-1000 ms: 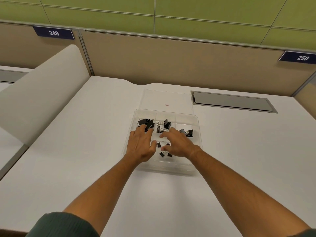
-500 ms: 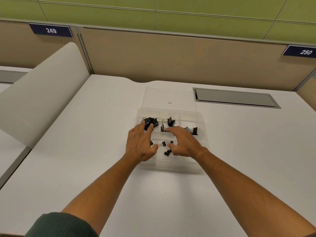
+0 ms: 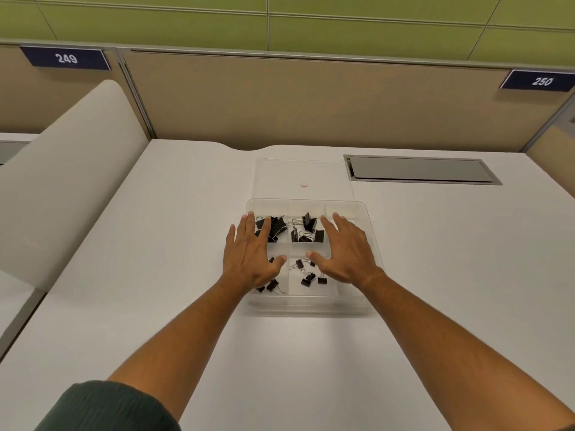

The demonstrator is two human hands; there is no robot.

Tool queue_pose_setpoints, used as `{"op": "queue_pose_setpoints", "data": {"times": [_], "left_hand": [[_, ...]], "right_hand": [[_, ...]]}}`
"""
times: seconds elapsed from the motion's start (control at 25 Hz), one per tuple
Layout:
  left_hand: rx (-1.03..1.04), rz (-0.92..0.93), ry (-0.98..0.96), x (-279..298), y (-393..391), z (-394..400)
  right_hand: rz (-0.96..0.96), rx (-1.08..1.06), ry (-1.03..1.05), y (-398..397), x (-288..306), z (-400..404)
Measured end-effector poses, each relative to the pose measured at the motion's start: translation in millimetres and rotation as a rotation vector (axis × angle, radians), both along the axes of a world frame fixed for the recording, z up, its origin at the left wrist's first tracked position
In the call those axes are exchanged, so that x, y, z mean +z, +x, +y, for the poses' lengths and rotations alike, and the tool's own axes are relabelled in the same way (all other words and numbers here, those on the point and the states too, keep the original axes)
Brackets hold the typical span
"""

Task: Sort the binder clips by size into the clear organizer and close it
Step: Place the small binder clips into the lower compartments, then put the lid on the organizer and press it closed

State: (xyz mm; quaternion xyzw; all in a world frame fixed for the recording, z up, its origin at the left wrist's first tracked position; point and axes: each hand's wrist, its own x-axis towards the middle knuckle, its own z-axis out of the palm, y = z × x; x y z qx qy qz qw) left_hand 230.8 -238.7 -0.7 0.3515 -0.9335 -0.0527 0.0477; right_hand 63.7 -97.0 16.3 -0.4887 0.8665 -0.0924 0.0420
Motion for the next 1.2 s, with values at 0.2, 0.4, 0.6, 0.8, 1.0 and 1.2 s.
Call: {"op": "queue_pose_setpoints", "data": {"times": [0.2, 0.4, 0.6, 0.8, 1.0, 1.2], "left_hand": [[0.006, -0.014, 0.017, 6.1, -22.2, -18.7], [0.055, -0.034, 0.020, 12.6, -45.8, -49.4], [0.102, -0.053, 0.025, 14.9, -75.9, -85.0], [0.151, -0.082, 0.144, 13.2, -101.0, -120.6], [0.238, -0.028, 0.364, 7.7, -117.9, -148.9], [0.310, 0.112, 0.600, 2.6, -128.5, -158.2]], "right_hand": [[0.037, -0.069, 0.022, -24.8, 1.8, -9.6], [0.036, -0.152, 0.031, -62.6, 5.7, -34.7], [0.003, -0.198, 0.057, -99.2, 2.5, -64.7], [-0.045, -0.237, 0.061, -126.8, -2.4, -91.6], [-0.138, -0.293, 0.087, -146.9, -6.6, -113.7], [-0.385, -0.379, 0.112, -164.6, -11.6, -127.6]]}}
